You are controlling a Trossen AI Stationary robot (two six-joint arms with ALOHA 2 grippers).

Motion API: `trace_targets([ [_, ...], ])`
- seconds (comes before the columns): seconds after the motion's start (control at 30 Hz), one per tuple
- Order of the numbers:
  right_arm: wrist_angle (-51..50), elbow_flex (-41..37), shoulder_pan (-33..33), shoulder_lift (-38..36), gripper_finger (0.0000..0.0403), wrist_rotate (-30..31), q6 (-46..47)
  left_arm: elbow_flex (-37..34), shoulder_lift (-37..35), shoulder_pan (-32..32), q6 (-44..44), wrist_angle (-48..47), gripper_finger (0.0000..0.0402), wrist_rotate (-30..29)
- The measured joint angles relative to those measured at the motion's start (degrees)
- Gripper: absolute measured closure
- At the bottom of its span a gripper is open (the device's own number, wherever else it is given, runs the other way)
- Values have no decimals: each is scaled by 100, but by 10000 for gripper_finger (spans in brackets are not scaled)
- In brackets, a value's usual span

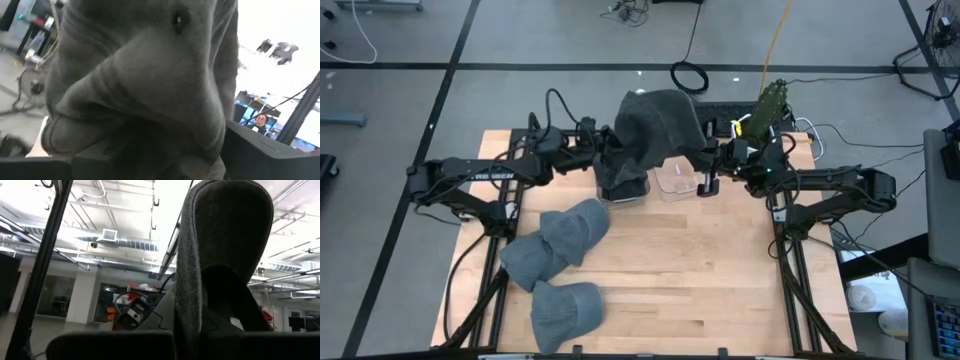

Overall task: Pick & Place hat
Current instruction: Put the black cap into the left transparent bin

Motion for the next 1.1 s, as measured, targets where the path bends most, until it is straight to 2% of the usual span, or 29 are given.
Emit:
trace_targets([
  [0.1,-25,0,0,6,403,5,-27,0,18,33,83,283,160,147],
  [0.27,-102,0,0,3,403,16,-16,-2,1,29,-6,1129,161,778],
  [0.4,-180,-2,0,3,403,305,-81,-2,7,26,-379,1265,161,1373],
  [0.73,-331,-4,74,5,403,313,-200,-2,9,24,-432,1330,164,1429],
  [0.83,-372,-4,74,6,403,323,-201,-2,9,26,-625,1555,193,1692],
  [0.97,-434,-4,77,6,403,401,-199,-2,11,-59,-666,1861,256,2216],
  [1.1,-402,-4,83,6,403,382,-197,-2,-4,-142,-699,2046,309,2142],
])
